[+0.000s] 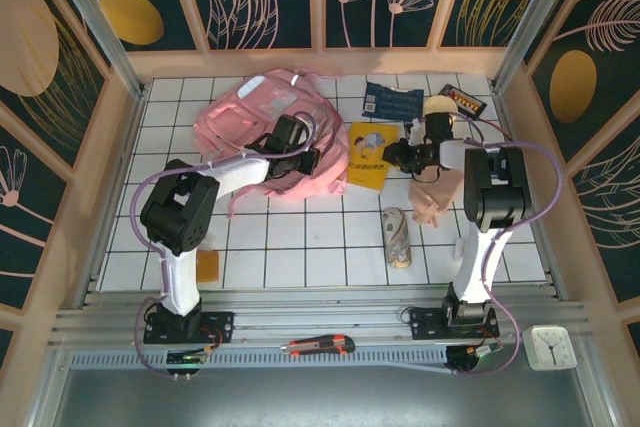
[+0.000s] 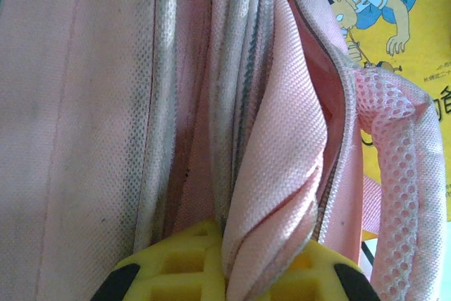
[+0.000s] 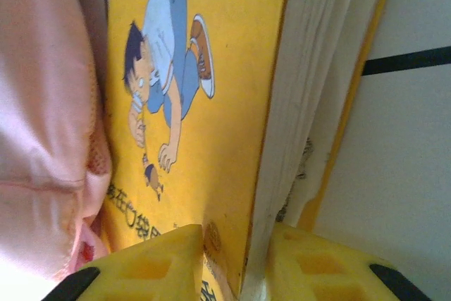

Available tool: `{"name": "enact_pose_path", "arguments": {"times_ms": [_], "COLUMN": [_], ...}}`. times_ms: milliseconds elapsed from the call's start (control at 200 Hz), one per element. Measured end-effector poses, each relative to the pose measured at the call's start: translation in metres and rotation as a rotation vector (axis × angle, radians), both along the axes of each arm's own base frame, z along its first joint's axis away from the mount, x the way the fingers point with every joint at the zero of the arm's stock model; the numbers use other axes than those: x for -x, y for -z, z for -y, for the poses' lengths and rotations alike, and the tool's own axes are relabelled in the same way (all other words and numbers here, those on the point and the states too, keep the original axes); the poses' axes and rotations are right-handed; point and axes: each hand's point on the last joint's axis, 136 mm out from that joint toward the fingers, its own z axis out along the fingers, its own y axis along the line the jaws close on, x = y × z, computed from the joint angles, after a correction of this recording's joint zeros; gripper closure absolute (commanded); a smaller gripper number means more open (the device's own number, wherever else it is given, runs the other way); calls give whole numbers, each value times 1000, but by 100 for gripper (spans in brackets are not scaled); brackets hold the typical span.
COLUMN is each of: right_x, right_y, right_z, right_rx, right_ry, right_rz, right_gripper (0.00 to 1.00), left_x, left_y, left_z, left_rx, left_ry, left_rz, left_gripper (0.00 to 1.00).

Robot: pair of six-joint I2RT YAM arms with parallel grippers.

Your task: Pack the student bag

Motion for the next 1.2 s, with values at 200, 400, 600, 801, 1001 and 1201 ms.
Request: {"name": "enact_pose_path", "arguments": {"times_ms": [200, 400, 600, 801, 1001, 1201], "right_x": [-1, 3, 17, 34, 63, 86], "right_y": [-10, -21, -84, -150, -163, -132], "right_z": [-8, -5, 6, -4, -57, -114], "right_rx": [-46, 20, 33, -42, -139, -214], "right_ry": [-30, -6, 24, 4, -92, -118], "right_rz": [41, 62, 171, 264, 170, -61], "right_gripper": [100, 100, 100, 100, 100, 100], "left_x": [1, 6, 31, 51, 61, 61], "left_y": [1, -9, -56, -118, -117, -119], "left_z": [-1, -12, -44, -67, -74, -80], "left_rx": [-11, -66, -142, -117, -123, -127], "left_ry": [10, -6, -45, -93, -95, -143], "left_rz": [4, 26, 101, 206, 190, 172], "left_gripper": [100, 100, 100, 100, 100, 100]}}
